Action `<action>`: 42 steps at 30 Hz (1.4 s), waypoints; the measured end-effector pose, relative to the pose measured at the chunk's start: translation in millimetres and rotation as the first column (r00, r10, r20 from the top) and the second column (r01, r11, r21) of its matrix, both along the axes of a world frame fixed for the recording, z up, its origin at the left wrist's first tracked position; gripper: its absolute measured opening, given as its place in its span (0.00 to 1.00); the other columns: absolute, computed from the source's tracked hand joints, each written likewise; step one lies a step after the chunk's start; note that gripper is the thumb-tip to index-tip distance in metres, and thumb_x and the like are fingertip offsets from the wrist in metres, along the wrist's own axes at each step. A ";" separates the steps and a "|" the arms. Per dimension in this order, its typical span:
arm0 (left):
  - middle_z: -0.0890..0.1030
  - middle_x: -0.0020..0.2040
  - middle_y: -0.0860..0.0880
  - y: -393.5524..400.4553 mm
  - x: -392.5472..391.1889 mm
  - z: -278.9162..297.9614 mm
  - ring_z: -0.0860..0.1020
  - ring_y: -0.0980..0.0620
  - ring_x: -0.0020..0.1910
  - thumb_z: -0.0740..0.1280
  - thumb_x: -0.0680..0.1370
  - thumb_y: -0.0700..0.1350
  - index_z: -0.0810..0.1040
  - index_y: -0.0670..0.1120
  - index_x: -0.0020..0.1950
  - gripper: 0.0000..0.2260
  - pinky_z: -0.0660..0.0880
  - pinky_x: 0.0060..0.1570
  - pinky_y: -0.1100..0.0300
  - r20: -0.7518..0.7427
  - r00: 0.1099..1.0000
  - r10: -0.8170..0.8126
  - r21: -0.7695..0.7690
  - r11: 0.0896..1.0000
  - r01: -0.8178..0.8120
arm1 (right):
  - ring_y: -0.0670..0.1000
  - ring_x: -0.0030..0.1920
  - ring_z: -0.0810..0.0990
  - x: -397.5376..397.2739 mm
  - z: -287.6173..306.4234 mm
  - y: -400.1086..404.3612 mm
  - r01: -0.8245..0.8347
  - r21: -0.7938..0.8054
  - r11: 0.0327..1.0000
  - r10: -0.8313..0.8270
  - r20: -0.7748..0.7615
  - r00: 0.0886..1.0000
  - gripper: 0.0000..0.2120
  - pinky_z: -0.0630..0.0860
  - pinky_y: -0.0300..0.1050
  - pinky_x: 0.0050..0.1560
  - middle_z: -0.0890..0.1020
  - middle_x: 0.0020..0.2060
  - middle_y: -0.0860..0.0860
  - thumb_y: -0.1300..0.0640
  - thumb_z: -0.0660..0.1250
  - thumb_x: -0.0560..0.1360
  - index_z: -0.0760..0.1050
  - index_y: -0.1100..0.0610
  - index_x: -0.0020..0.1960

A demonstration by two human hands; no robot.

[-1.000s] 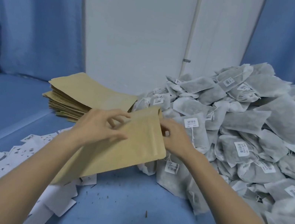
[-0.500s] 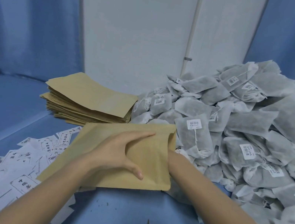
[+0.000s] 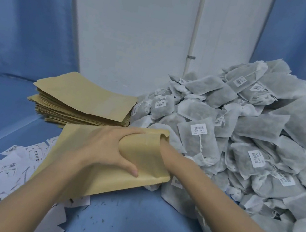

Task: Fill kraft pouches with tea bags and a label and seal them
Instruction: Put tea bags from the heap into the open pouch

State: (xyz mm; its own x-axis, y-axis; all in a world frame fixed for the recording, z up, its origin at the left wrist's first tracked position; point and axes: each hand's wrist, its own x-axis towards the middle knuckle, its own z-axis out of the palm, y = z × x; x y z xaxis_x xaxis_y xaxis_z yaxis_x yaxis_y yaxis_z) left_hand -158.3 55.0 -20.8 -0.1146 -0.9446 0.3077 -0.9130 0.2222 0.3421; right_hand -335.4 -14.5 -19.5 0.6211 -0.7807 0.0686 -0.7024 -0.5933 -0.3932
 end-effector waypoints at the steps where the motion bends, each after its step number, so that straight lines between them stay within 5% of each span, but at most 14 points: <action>1: 0.78 0.56 0.66 -1.1 -0.3 -0.7 0.72 0.61 0.55 0.76 0.49 0.69 0.62 0.80 0.57 0.40 0.69 0.48 0.64 -0.027 1.000 0.016 0.006 1.000 -0.016 | 0.49 0.46 0.66 -3.9 -3.1 -0.1 -0.015 -0.048 0.999 0.018 0.068 0.998 0.15 0.68 0.41 0.38 0.69 0.45 0.55 0.69 0.58 0.76 0.73 0.67 0.61; 3: 0.79 0.51 0.65 -3.7 0.6 -2.6 0.74 0.60 0.52 0.76 0.48 0.70 0.63 0.82 0.52 0.37 0.68 0.43 0.65 -0.070 0.997 0.044 0.018 0.999 -0.042 | 0.45 0.43 0.73 -25.8 -7.4 -4.2 0.013 -0.200 0.980 0.046 0.287 0.957 0.09 0.72 0.38 0.45 0.79 0.40 0.48 0.64 0.65 0.74 0.81 0.61 0.51; 6: 0.79 0.50 0.65 -9.1 1.0 -1.6 0.75 0.59 0.54 0.75 0.46 0.71 0.67 0.79 0.54 0.38 0.73 0.50 0.60 -0.125 0.989 0.073 0.059 0.996 -0.066 | 0.52 0.47 0.77 -70.2 -17.4 -14.6 0.459 -0.439 0.772 -0.225 0.487 0.844 0.09 0.67 0.39 0.47 0.81 0.45 0.51 0.56 0.68 0.73 0.80 0.56 0.52; 8: 0.79 0.51 0.65 -12.9 0.2 1.3 0.75 0.59 0.56 0.75 0.45 0.72 0.69 0.76 0.55 0.39 0.74 0.55 0.56 -0.140 0.987 0.084 0.081 0.994 -0.074 | 0.60 0.50 0.75 -87.0 -26.6 -19.9 0.661 -0.454 0.597 -0.509 0.422 0.750 0.21 0.69 0.48 0.49 0.77 0.51 0.58 0.47 0.70 0.71 0.75 0.61 0.57; 11: 0.79 0.50 0.65 -15.7 -0.4 4.8 0.74 0.59 0.55 0.74 0.45 0.72 0.68 0.78 0.53 0.37 0.74 0.55 0.55 -0.156 0.984 0.091 0.095 0.992 -0.077 | 0.62 0.53 0.75 -89.9 -37.2 -23.4 0.712 -0.319 0.625 -0.662 0.267 0.700 0.31 0.71 0.53 0.49 0.74 0.55 0.61 0.40 0.68 0.70 0.69 0.64 0.60; 17: 0.77 0.46 0.72 -10.0 4.1 7.8 0.73 0.68 0.52 0.75 0.45 0.72 0.70 0.76 0.55 0.39 0.72 0.47 0.62 -0.222 0.970 0.101 0.025 0.995 -0.097 | 0.55 0.52 0.77 -100.9 -29.3 -25.2 0.613 -0.256 0.747 -0.387 0.583 0.715 0.09 0.64 0.36 0.49 0.80 0.51 0.56 0.59 0.66 0.75 0.79 0.59 0.54; 22: 0.75 0.49 0.74 -4.2 5.5 13.3 0.72 0.71 0.53 0.75 0.46 0.72 0.69 0.77 0.55 0.38 0.71 0.45 0.63 -0.224 0.970 0.090 -0.042 0.994 -0.101 | 0.47 0.46 0.79 -106.6 1.4 -13.7 0.471 -0.196 0.860 -0.187 0.738 0.648 0.06 0.69 0.33 0.50 0.81 0.47 0.49 0.59 0.69 0.74 0.81 0.52 0.48; 27: 0.72 0.48 0.81 1.2 -0.3 19.2 0.72 0.67 0.52 0.75 0.45 0.70 0.65 0.82 0.53 0.38 0.68 0.47 0.67 -0.197 0.979 0.055 -0.087 0.993 -0.073 | 0.35 0.42 0.79 -98.1 35.1 -7.3 0.071 -0.054 0.996 -0.027 0.576 0.817 0.10 0.70 0.25 0.44 0.84 0.38 0.39 0.57 0.73 0.70 0.82 0.41 0.40; 31: 0.73 0.55 0.76 3.3 -6.2 17.2 0.70 0.71 0.56 0.75 0.45 0.71 0.65 0.78 0.60 0.44 0.68 0.52 0.69 -0.146 0.989 -0.018 -0.082 0.997 0.006 | 0.38 0.41 0.79 -62.0 44.9 -1.8 -0.043 -0.007 0.999 0.041 0.464 0.885 0.06 0.73 0.33 0.47 0.84 0.37 0.41 0.59 0.75 0.67 0.84 0.49 0.43; 33: 0.75 0.53 0.75 4.3 -10.5 16.7 0.71 0.74 0.54 0.75 0.45 0.70 0.66 0.78 0.59 0.43 0.67 0.47 0.76 -0.178 0.982 -0.069 -0.099 0.994 0.052 | 0.36 0.41 0.79 -38.3 43.8 7.1 -0.075 -0.066 0.995 0.096 0.424 0.900 0.07 0.71 0.33 0.45 0.82 0.36 0.38 0.62 0.73 0.68 0.84 0.55 0.45; 37: 0.76 0.51 0.75 5.0 -11.4 19.8 0.72 0.75 0.53 0.76 0.47 0.68 0.69 0.78 0.56 0.38 0.67 0.44 0.79 -0.238 0.963 -0.130 -0.121 0.987 0.103 | 0.61 0.63 0.71 -14.2 35.2 16.3 -0.157 -0.110 0.981 0.178 0.219 0.959 0.16 0.65 0.42 0.53 0.75 0.62 0.64 0.65 0.54 0.80 0.69 0.67 0.65; 39: 0.77 0.51 0.73 5.2 -6.0 23.2 0.72 0.74 0.53 0.75 0.47 0.69 0.68 0.77 0.58 0.40 0.69 0.45 0.75 -0.202 0.974 -0.101 -0.097 0.992 0.083 | 0.54 0.59 0.75 -12.3 36.5 17.0 -0.246 -0.071 0.967 0.256 0.235 0.938 0.14 0.68 0.36 0.48 0.79 0.57 0.56 0.64 0.56 0.80 0.72 0.64 0.62; 41: 0.77 0.51 0.73 5.3 1.8 26.0 0.72 0.74 0.53 0.75 0.48 0.70 0.69 0.75 0.60 0.41 0.69 0.46 0.72 -0.184 0.981 -0.063 -0.083 0.995 0.048 | 0.37 0.45 0.78 -18.6 40.5 13.5 -0.218 -0.024 0.976 0.208 0.414 0.886 0.07 0.71 0.28 0.44 0.81 0.42 0.36 0.62 0.65 0.75 0.79 0.52 0.48; 42: 0.77 0.50 0.72 5.4 5.5 26.9 0.72 0.74 0.52 0.75 0.48 0.70 0.69 0.75 0.59 0.40 0.69 0.45 0.71 -0.183 0.982 -0.047 -0.078 0.996 0.033 | 0.35 0.42 0.78 -25.9 38.9 9.0 -0.171 -0.035 0.985 0.167 0.474 0.864 0.07 0.71 0.29 0.46 0.81 0.38 0.35 0.60 0.68 0.74 0.79 0.48 0.44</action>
